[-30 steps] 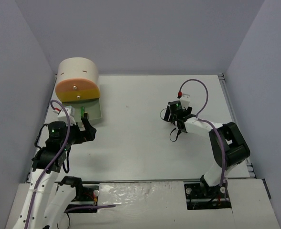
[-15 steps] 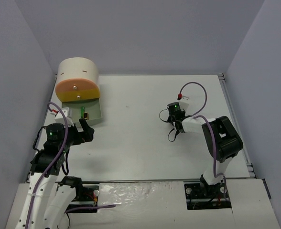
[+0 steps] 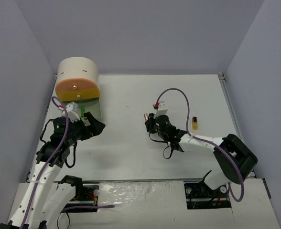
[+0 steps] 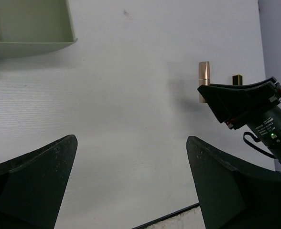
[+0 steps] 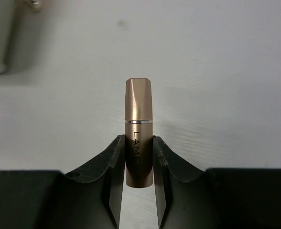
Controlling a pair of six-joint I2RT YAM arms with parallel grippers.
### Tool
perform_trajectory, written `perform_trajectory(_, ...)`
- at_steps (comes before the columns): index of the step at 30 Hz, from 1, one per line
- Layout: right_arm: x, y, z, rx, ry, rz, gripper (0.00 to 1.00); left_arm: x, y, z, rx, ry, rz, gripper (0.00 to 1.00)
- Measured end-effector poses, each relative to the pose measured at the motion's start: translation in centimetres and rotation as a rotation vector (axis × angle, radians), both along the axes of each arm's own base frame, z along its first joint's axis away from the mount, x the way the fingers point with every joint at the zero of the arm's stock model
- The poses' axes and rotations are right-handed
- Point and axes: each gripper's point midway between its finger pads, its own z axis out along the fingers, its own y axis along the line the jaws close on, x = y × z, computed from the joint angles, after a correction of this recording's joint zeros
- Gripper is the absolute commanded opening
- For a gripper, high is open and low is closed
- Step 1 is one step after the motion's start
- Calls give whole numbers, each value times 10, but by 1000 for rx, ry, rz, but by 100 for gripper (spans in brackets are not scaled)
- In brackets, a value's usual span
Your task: Organize the makeup
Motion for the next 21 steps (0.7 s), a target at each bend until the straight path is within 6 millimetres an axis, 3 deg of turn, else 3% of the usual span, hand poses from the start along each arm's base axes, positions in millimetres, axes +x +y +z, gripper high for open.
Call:
perform_trajectory(5,-42,60,43,97,-124,218,0,3,-34,2,-77,20,-61,91)
perform_trajectory(11,-76,98,67,143,-203,360,0,3,-66,4,-112,25,-100,85)
perform_trajectory(16,-85,114,82,186,-242,406,0,4,-78,-4,-112,52,-94,75)
perform_trajectory(21,-87,119,83,199,-250,421,0,6,-89,-9,-118,70,-92,55)
